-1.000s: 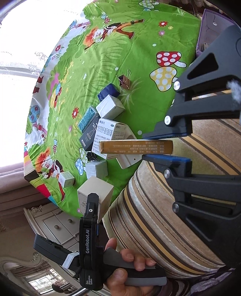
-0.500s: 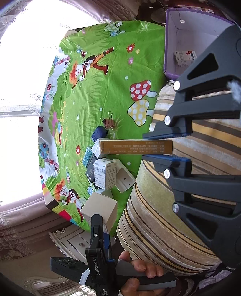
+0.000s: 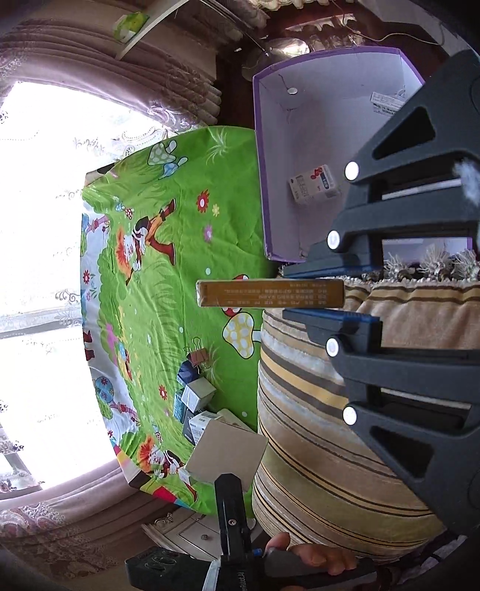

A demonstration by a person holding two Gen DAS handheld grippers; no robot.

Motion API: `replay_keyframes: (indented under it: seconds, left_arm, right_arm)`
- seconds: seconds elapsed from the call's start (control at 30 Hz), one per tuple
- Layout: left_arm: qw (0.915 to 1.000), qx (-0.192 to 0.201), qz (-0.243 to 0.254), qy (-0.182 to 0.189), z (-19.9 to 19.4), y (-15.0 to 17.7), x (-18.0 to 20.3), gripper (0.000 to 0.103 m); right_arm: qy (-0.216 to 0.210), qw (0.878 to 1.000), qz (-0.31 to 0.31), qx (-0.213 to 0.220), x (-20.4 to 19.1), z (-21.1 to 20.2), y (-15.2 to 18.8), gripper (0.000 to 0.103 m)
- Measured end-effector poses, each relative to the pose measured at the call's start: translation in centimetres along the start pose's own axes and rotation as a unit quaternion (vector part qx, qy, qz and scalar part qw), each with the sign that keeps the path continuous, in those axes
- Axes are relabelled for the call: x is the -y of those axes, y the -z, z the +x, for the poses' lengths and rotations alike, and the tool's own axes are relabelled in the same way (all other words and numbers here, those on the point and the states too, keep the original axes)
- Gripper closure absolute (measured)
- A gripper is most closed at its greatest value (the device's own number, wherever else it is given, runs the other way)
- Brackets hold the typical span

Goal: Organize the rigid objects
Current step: 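Carry both held boxes over to the purple-rimmed storage box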

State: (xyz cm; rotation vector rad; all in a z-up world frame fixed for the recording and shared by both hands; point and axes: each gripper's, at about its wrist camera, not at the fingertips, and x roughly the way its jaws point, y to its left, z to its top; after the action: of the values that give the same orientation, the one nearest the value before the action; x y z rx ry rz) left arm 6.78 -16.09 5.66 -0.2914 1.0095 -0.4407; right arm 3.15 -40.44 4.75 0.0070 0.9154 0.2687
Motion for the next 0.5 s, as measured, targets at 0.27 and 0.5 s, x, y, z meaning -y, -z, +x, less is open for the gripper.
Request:
replay_keyframes:
  seconds: [0.27, 0.5]
  left_arm:
    - [0.9958, -0.022, 0.084, 0.029, 3.0, -0.4, 5.9, 0.003]
    - [0.9867, -0.045, 0.153, 0.032, 6.1, -0.6, 10.3, 0.003]
  right_arm:
    - [0.044, 0.998, 0.042, 0.002, 3.8, -1.1, 1.4, 0.084]
    - [0.072, 0.994, 0.084, -0.001, 7.0, -1.5, 2.7, 0.084]
